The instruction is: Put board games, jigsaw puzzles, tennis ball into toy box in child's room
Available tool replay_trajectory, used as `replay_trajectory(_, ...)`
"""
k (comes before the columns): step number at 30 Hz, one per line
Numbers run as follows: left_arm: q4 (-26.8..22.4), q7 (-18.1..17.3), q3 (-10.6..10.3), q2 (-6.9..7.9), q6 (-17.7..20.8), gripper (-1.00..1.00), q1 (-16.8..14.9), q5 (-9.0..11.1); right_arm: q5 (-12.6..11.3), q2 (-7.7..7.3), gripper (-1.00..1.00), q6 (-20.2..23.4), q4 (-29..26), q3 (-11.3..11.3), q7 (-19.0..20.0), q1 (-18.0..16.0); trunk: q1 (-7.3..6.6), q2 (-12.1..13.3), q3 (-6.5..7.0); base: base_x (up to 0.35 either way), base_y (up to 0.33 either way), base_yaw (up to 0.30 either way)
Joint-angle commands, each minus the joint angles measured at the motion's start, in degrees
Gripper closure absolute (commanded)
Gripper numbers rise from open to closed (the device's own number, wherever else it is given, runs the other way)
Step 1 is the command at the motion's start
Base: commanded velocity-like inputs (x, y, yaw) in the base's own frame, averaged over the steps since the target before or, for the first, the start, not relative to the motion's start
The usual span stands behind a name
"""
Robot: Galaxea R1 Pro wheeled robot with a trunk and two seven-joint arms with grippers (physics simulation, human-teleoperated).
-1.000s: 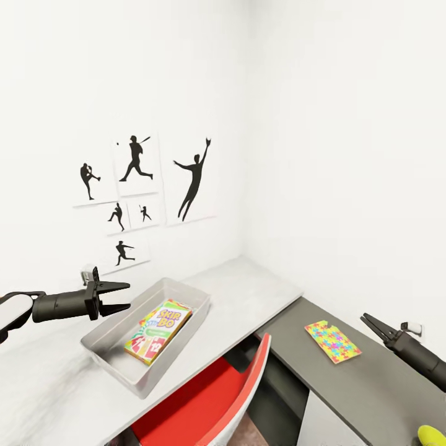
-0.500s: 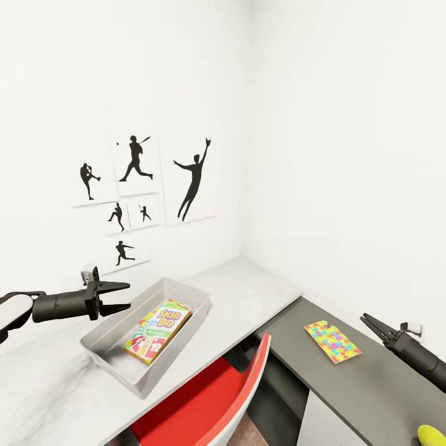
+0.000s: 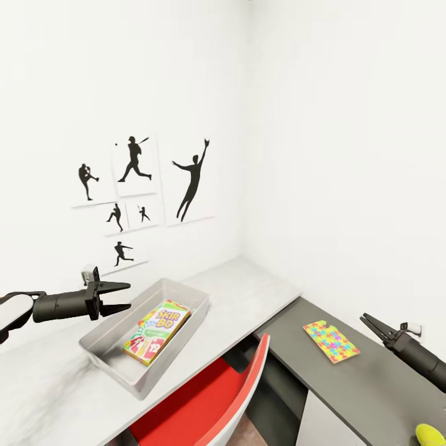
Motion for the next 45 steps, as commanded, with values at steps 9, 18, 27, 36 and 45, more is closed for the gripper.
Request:
replay_trajectory(9,0.1,-0.4,-0.2,0.05,0.0,-1.0,-0.1,-0.1,0.0,0.01,-1.0,0.6,0.0,-0.1,0.2,0.0,0.03,0.0,0.62,0.0,0.0,-0.174)
replay_trajectory(18,0.2,-0.4,-0.3,0.05,-0.1,-1.0,-0.1,-0.1,0.0,-0.05,-1.0,0.6,0.1,-0.2,0.2,0.0,0.03,0.0,1.31,-0.009,0.0,-0.198)
replay_trajectory(27,0.1,-0.4,-0.4,-0.03,-0.2,-1.0,-0.1,-0.1,0.0,-0.06,-1.0,0.6,0.1,-0.2,0.2,0.0,0.03,0.0,2.0,-0.163,0.0,-0.2)
replay_trajectory(36,0.1,-0.3,-0.4,-0.05,-0.3,-1.0,-0.1,-0.1,-0.1,-0.15,-1.0,0.6,0.1,-0.2,0.2,0.0,0.03,0.0,2.68,-0.05,0.0,-0.2)
replay_trajectory(45,0.0,-0.3,-0.5,-0.36,-0.5,-1.0,-0.1,-0.1,-0.1,-0.32,-1.0,0.6,0.2,-0.2,0.2,0.0,0.03,0.0,3.37,-0.001,0.0,-0.2)
